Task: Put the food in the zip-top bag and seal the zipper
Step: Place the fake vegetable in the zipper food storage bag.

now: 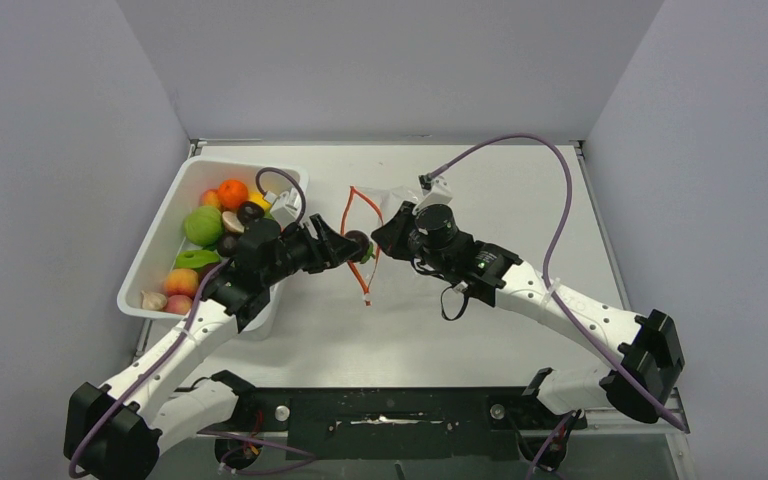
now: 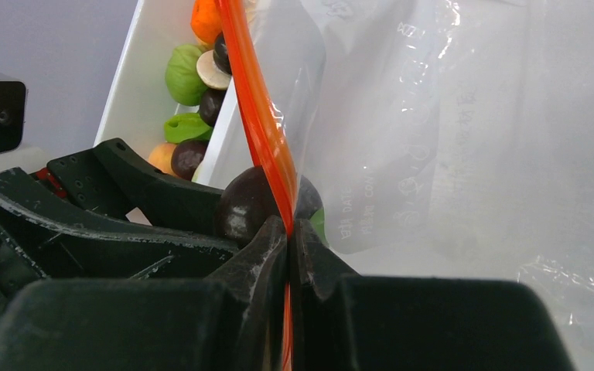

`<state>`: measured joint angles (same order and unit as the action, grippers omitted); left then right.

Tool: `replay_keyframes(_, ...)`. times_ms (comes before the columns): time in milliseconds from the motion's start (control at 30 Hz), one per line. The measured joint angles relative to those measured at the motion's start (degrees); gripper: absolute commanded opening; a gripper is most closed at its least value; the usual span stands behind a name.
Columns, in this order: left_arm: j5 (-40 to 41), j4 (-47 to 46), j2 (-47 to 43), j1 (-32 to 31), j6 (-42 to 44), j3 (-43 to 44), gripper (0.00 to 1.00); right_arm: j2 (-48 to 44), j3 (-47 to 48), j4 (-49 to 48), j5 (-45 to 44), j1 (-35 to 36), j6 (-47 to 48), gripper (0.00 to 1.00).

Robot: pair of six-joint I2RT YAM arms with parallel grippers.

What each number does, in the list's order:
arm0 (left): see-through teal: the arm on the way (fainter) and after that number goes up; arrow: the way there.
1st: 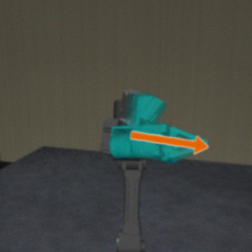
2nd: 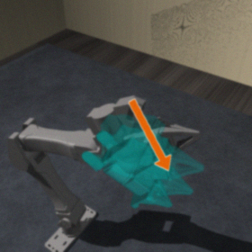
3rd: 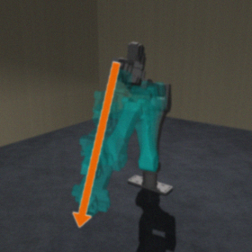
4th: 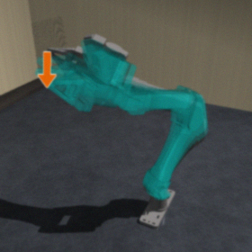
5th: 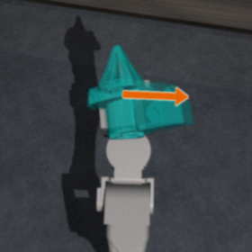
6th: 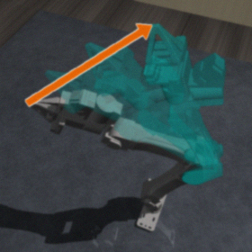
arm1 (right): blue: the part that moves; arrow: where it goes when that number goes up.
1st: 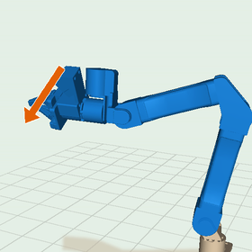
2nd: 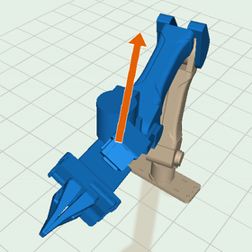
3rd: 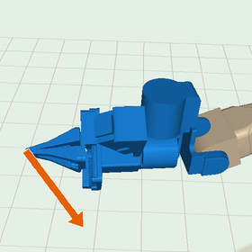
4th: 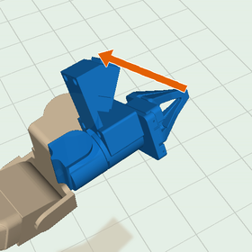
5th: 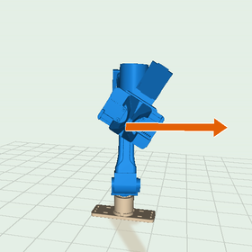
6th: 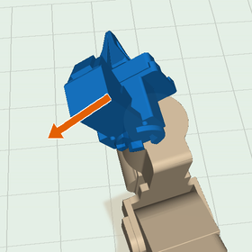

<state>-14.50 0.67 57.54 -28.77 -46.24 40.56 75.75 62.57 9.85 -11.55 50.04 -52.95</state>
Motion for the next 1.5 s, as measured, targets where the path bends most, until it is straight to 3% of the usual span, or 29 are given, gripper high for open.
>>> replay_keyframes(167, 0.35, 1.29, 0.37, -0.07, 0.33, 0.0, 0.66, -1.01, -1.51, -0.35, 0.04, 0.0, 0.02, 0.0)
replay_keyframes(933, -0.35, 6.71, -5.38, -0.37, 4.52, 4.7, 0.67, -4.72, -4.33, 0.83, -3.48, 0.0, 1.07, 0.0)
replay_keyframes(1500, 25.35, 22.75, -5.64, 0.39, 18.4, 16.39, 0.73, -11.54, -8.31, 2.62, -8.33, 0.0, 1.92, 0.0)
